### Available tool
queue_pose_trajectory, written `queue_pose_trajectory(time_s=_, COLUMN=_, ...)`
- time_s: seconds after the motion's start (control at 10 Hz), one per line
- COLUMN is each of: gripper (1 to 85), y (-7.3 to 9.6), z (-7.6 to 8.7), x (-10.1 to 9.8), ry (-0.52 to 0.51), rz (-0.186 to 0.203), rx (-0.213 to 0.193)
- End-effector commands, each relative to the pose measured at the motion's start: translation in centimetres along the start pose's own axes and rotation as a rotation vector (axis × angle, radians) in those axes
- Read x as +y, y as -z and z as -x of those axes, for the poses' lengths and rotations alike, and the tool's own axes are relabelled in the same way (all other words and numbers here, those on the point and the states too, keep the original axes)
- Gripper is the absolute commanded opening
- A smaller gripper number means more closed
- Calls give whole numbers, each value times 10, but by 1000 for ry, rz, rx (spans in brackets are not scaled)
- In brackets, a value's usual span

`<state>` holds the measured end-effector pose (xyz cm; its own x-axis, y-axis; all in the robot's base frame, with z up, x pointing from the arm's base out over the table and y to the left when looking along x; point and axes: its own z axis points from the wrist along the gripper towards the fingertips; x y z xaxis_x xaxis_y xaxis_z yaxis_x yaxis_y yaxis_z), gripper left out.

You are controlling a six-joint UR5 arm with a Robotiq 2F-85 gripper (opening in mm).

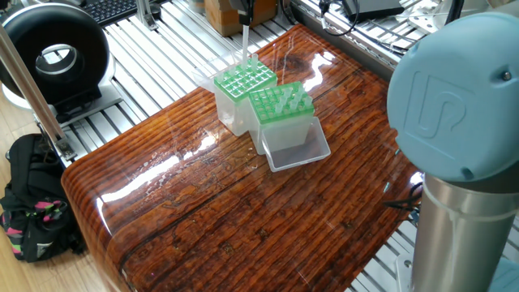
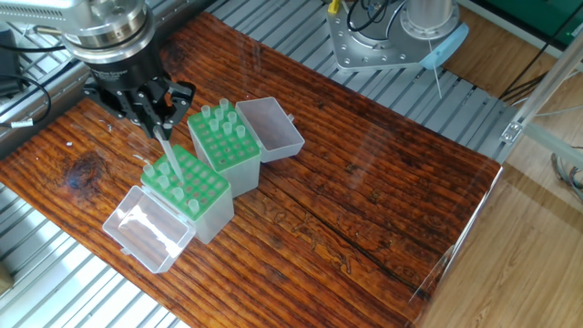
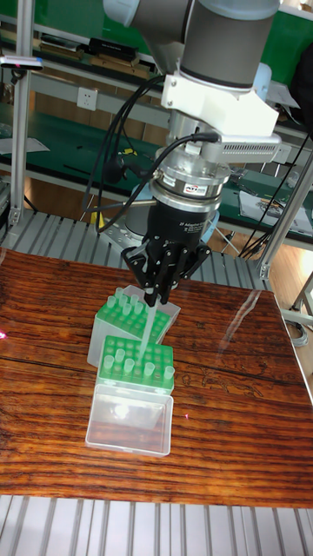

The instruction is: Transfer all large pipette tips from one holder to another

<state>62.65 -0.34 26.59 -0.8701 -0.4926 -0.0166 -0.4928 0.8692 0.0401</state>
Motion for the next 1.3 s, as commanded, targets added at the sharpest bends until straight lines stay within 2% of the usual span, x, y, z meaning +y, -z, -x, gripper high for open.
queue_pose_trajectory(time_s=0.0, gripper=257, y=0, z=2, x=2, ry=2, rz=10, rx=-6)
queue_pose_trajectory(time_s=0.3, gripper=273, y=1, z=0, x=2, ry=2, rz=10, rx=0)
queue_pose_trajectory(time_s=0.4, gripper=273, y=2, z=-9, x=2, ry=-1, rz=12, rx=28)
queue_pose_trajectory(time_s=0.6, gripper=273, y=-4, z=-24, x=4, ry=-10, rz=10, rx=35)
queue_pose_trajectory(time_s=0.7, gripper=273, y=-10, z=-34, x=9, ry=-24, rz=9, rx=33)
queue_pose_trajectory(time_s=0.9, gripper=263, y=-22, z=-51, x=28, ry=-79, rz=43, rx=44)
queue_pose_trajectory(time_s=1.1, gripper=260, y=-48, z=-65, x=28, ry=-73, rz=12, rx=14)
queue_pose_trajectory(time_s=1.2, gripper=267, y=-56, z=-72, x=33, ry=-73, rz=12, rx=13)
